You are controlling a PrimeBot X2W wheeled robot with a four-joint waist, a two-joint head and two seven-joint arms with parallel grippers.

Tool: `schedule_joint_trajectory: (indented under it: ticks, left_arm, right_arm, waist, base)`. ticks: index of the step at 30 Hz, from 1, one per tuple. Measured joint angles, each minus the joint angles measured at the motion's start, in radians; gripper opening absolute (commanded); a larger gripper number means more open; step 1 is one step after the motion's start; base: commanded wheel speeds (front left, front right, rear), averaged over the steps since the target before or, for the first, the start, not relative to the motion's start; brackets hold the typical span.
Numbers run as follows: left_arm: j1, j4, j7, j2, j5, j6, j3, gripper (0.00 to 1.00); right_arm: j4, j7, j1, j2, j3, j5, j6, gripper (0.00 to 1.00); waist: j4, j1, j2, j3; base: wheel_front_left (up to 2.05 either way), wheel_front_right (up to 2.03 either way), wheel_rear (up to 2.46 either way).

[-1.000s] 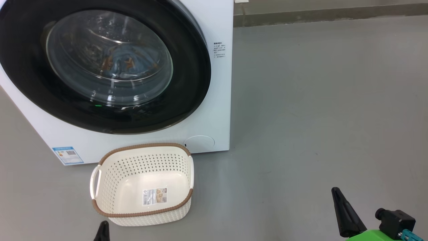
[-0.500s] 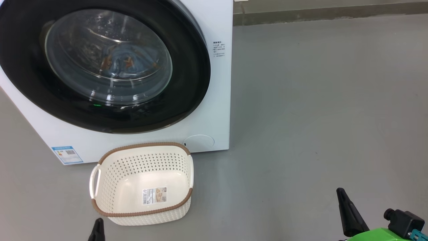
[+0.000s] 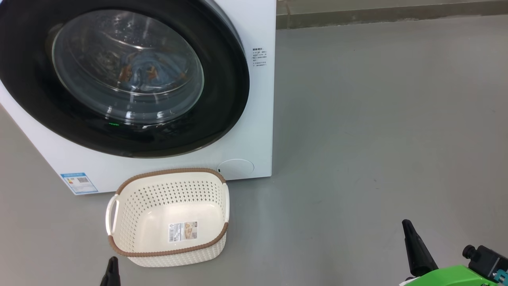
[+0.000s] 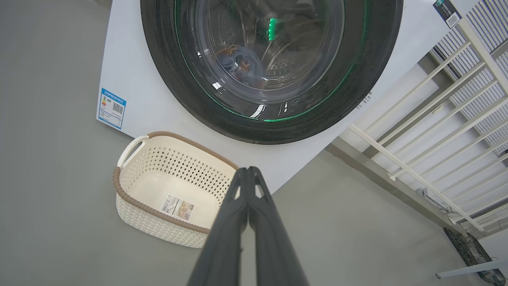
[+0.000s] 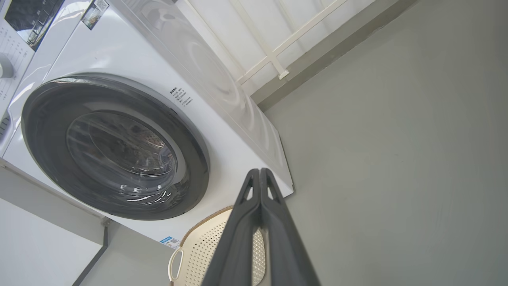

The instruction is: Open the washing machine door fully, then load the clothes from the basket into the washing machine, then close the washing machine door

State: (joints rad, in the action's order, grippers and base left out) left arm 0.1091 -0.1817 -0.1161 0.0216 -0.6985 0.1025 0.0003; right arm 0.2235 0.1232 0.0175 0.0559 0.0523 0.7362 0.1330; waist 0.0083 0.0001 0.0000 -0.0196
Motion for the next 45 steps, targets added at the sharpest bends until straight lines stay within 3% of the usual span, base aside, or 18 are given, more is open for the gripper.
schedule_joint_trajectory:
  ticks: [45]
  left_arm:
    - [-0.093, -0.047, 0.124, 0.003, -0.494, 0.009, 0.044, 0.00]
  right_arm:
    - [0.025, -0.128, -0.040, -0.005, 0.049, 0.469, -0.001, 0.00]
  waist:
    - [-0.005, 0.0000, 0.0000, 0.012]
  base:
    - [0.00, 0.00, 0.00]
